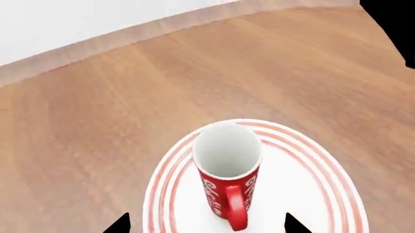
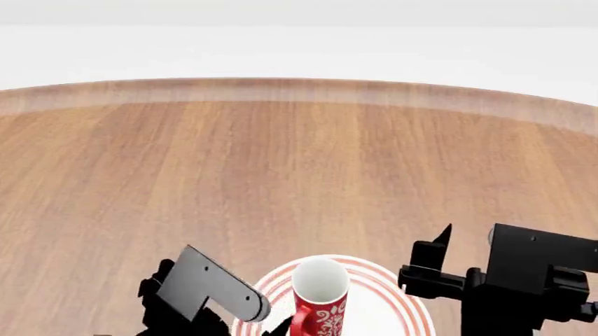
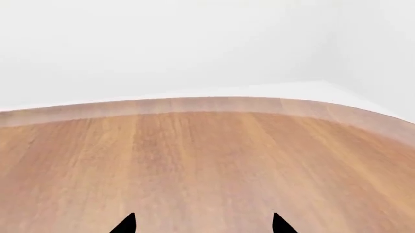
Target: Pick up the red mug and put it on the plate
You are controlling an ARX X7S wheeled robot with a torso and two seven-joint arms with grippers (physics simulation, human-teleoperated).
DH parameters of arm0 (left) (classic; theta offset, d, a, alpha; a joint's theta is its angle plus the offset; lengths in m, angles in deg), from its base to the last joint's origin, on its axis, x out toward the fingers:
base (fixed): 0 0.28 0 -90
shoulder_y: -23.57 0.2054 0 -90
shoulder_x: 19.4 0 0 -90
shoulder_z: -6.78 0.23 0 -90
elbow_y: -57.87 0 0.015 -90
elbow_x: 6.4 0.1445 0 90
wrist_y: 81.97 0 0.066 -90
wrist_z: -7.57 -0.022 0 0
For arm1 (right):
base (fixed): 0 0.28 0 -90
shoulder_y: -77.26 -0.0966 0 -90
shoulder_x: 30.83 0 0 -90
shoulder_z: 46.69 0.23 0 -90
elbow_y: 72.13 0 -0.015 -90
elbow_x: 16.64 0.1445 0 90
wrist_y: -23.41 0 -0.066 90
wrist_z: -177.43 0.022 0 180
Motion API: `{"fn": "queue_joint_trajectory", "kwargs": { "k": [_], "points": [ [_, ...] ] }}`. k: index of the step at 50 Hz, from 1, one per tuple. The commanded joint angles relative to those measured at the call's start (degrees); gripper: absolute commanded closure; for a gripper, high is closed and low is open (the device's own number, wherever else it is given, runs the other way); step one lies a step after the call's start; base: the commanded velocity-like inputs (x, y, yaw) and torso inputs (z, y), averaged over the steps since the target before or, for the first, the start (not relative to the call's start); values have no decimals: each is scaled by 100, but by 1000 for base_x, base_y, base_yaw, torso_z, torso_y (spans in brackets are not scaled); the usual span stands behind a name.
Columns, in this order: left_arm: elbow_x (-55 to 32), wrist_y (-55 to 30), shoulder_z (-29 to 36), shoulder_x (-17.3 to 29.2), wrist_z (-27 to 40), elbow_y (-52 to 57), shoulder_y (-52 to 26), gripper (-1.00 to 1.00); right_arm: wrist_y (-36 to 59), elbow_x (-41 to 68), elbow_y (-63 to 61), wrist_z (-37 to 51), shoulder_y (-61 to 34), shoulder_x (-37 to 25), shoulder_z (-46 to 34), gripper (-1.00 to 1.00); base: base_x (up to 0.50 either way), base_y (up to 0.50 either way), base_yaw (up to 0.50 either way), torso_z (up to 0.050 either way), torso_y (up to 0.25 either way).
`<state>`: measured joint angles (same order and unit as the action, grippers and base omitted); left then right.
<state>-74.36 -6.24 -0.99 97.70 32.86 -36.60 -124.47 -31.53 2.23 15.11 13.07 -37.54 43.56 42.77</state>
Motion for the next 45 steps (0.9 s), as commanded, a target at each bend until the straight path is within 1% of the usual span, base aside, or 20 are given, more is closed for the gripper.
{"fn": "queue_joint_trajectory", "kwargs": {
  "k": [1, 2, 3, 4, 5, 6, 7, 17, 19, 21, 28, 32, 33, 45],
  "points": [
    [-8, 1037, -852, 491, 705, 456, 61, -100, -146, -16, -378, -145, 70, -57, -211, -100, 0, 0, 0, 0, 0],
    [269, 1215, -924, 501, 1080, 471, 82, -100, -148, -22, -426, -152, 81, -64, -237, -100, 0, 0, 0, 0, 0],
    [240, 1339, -972, 520, 953, 521, 127, -100, -156, -18, -442, -160, 82, -67, -243, -100, 0, 0, 0, 0, 0],
    [35, 1314, -1040, 526, 914, 511, 132, -100, -209, -24, -486, -186, 100, -77, -262, -100, 0, 0, 0, 0, 0],
    [144, 1348, -1050, 521, 1056, 489, 127, -100, -214, -26, -519, -188, 112, -83, -272, -100, 0, 0, 0, 0, 0],
    [84, 1382, -1084, 528, 981, 489, 135, -100, -236, -15, -584, -208, 132, -90, -281, -100, 0, 0, 0, 0, 0],
    [201, 1458, -1115, 523, 1166, 466, 160, -100, -258, -17, -617, -220, 143, -98, -293, -100, 0, 0, 0, 0, 0],
    [248, 1536, -1196, 621, 1287, 652, 153, -100, -310, -65, -1011, -186, 171, -168, -369, -100, 0, 0, 0, 0, 0],
    [424, 1601, -1182, 630, 1340, 697, 150, -100, -320, -101, -1058, -145, 166, -169, -388, -100, 0, 0, 0, 0, 0],
    [355, 1599, -1219, 633, 1343, 696, 142, -100, -318, -96, -1143, -145, 172, -177, -404, -100, 0, 0, 0, 0, 0],
    [503, 1651, -1279, 657, 1525, 676, 97, -100, -327, -133, -1457, -84, 216, -243, -416, -100, 0, 0, 0, 0, 0],
    [663, 1807, -1343, 713, 1645, 730, 132, -100, -296, -127, -1695, -43, 257, -289, -395, -100, 0, 0, 0, 0, 0],
    [836, 1875, -1352, 741, 1761, 762, 136, -100, -316, -110, -1803, -47, 286, -306, -376, -100, 0, 0, 0, 0, 0],
    [1020, 2016, -1444, 964, 1981, 1188, 157, -100, -410, -193, -2262, 10, 422, -395, -450, -100, 0, 0, 0, 0, 0]
  ]
}}
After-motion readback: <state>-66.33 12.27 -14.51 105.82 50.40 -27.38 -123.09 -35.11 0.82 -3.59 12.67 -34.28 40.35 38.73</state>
